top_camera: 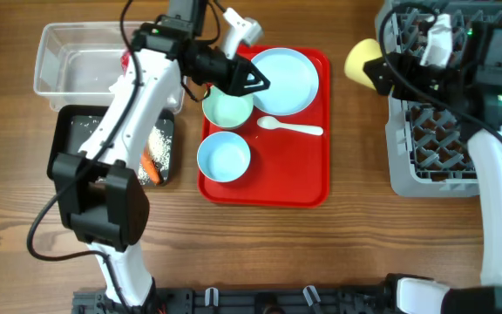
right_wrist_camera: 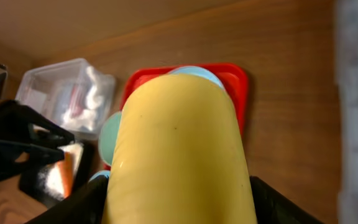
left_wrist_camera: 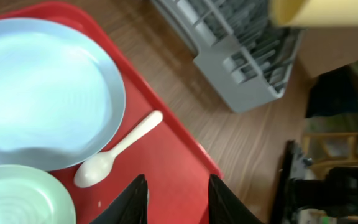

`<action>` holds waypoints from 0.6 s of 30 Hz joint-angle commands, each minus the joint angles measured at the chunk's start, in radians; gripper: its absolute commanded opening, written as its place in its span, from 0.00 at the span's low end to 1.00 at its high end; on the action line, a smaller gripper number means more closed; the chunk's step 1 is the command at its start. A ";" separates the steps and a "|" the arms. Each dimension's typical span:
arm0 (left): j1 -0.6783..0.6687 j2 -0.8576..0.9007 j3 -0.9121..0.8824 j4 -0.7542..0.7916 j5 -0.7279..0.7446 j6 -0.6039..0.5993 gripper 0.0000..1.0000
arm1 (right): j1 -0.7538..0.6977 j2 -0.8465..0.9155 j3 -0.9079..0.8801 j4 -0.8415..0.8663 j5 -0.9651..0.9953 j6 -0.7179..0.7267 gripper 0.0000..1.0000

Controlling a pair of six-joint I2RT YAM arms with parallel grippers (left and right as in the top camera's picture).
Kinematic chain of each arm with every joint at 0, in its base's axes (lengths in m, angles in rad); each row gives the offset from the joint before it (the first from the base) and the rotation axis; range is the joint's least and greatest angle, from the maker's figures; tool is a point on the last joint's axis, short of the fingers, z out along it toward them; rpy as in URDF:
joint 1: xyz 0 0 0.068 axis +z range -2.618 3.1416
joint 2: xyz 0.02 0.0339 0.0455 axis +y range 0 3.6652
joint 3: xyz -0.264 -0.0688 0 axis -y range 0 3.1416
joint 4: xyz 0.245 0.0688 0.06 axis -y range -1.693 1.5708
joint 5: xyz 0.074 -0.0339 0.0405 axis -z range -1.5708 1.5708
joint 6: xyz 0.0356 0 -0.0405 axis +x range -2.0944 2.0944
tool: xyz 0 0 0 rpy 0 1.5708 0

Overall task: Sort waste into correct bins and load items into the dishwasher rack
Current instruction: 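Lower the yellow cup into the dish rack and open the right gripper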

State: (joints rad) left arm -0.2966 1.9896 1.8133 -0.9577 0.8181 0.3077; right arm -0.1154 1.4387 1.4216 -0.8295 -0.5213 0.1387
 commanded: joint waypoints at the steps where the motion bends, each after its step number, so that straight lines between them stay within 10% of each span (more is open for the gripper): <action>1: -0.037 -0.011 0.004 -0.001 -0.144 -0.005 0.32 | -0.031 -0.042 0.064 -0.090 0.172 0.026 0.55; 18: -0.059 -0.010 0.003 -0.004 -0.315 -0.009 0.33 | -0.335 0.002 0.069 -0.351 0.482 0.101 0.54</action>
State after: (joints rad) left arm -0.3553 1.9896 1.8133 -0.9615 0.5198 0.3042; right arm -0.4137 1.4078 1.4712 -1.1633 -0.1444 0.2218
